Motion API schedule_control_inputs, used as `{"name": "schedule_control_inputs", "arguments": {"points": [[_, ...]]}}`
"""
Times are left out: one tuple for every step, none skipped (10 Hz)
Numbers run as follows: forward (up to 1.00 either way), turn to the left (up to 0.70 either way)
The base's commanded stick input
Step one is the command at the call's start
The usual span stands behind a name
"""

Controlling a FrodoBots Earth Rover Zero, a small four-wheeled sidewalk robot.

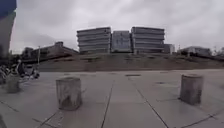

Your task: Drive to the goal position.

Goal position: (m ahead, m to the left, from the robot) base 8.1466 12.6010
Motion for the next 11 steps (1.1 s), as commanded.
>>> {"name": "schedule_control_inputs", "arguments": {"points": [[0.7,0.0],[0.7,0.0],[0.7,0.0],[0.7,0.0],[0.7,0.0],[0.7,0.0],[0.7,0.0],[0.7,0.0],[0.7,0.0],[0.7,0.0],[0.7,0.0]]}}
